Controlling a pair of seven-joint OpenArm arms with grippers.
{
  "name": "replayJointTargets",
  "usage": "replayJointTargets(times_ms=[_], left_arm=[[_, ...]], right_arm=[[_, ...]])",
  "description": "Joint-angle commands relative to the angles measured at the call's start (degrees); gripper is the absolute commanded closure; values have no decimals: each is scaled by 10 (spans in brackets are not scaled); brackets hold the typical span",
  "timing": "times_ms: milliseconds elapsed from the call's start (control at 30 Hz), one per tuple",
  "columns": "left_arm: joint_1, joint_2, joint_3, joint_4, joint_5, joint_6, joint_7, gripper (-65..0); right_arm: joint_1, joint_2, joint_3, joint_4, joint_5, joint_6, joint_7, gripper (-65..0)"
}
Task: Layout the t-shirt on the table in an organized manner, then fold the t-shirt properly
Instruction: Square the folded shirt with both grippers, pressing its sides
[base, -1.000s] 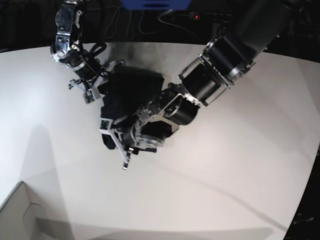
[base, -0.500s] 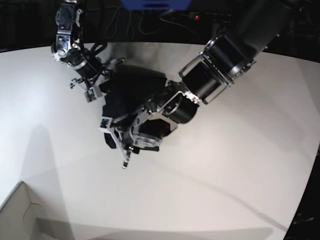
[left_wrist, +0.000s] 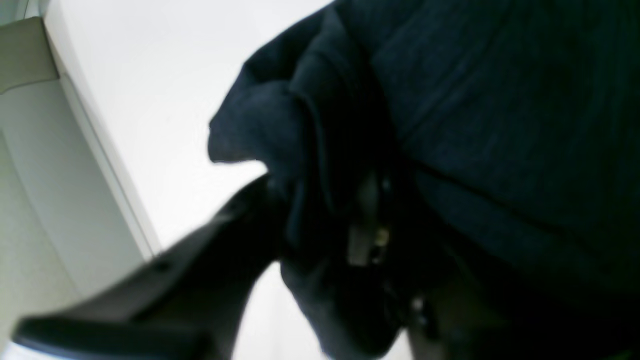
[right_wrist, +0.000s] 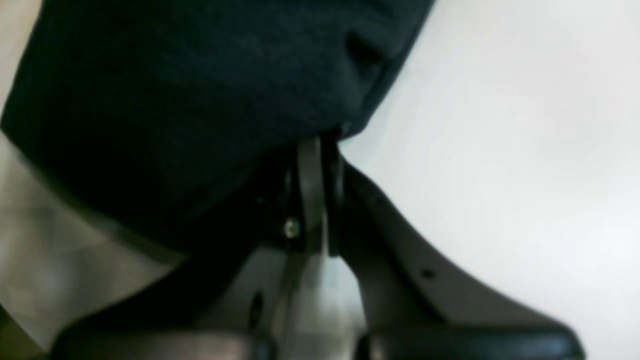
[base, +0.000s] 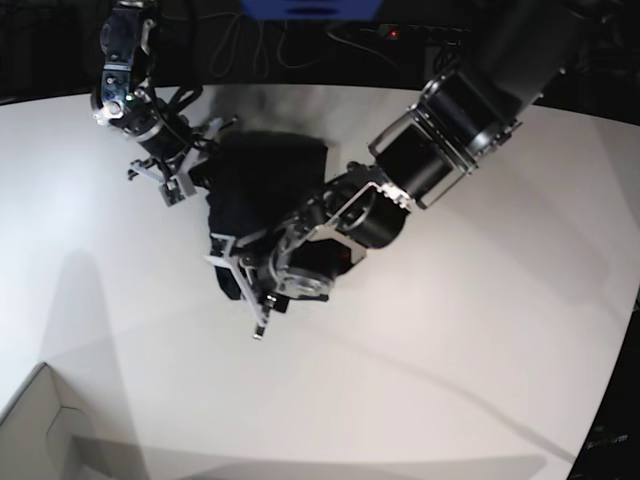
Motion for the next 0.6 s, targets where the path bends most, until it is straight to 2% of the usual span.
replayJointTargets(times_ms=[0,100,467,567], left_arm=[[-13,4,-3,7,2,-1,6,-207],[-13,4,-4,10,2,-1,7,-239],[-14,-15,-4,91,2,-1,8,-242],[-14,-30,-2,110,2,-1,8,-242]], right_arm=[[3,2,1,15,9,4,12,-3],[3,2,1,21,9,4,12,-3],[2,2,1,21,9,4,12,-3],[-2,1,1,29,9,4,11,-3]])
